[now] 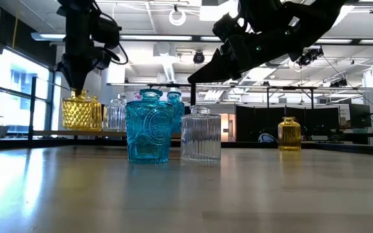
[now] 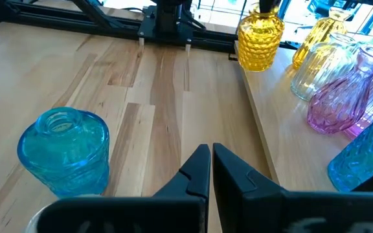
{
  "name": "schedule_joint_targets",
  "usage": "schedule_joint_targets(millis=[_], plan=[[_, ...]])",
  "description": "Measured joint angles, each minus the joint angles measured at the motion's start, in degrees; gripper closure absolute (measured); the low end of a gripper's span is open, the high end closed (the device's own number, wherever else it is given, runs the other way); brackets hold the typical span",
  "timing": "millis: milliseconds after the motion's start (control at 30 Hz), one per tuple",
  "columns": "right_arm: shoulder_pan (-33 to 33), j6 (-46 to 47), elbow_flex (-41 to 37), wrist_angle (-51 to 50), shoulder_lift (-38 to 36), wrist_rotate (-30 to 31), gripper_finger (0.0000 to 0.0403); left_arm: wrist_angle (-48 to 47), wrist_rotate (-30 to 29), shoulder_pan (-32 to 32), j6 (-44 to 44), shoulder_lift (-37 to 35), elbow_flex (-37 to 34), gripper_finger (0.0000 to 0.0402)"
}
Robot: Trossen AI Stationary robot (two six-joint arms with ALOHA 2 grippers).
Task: Sort vases onto shelf
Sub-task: Put the bottom yellow flower vase aligned with the other yellow flower vase on the shelf
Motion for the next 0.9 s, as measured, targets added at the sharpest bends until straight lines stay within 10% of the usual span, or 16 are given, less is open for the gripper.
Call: schedule_joint_targets(millis=[900], plan=[[0.00,0.00,0.00,-0.04,0.00,-0.02,0.0403,-0.13,-5.14,4.28,5.31,1.52,5.64,0.0281]])
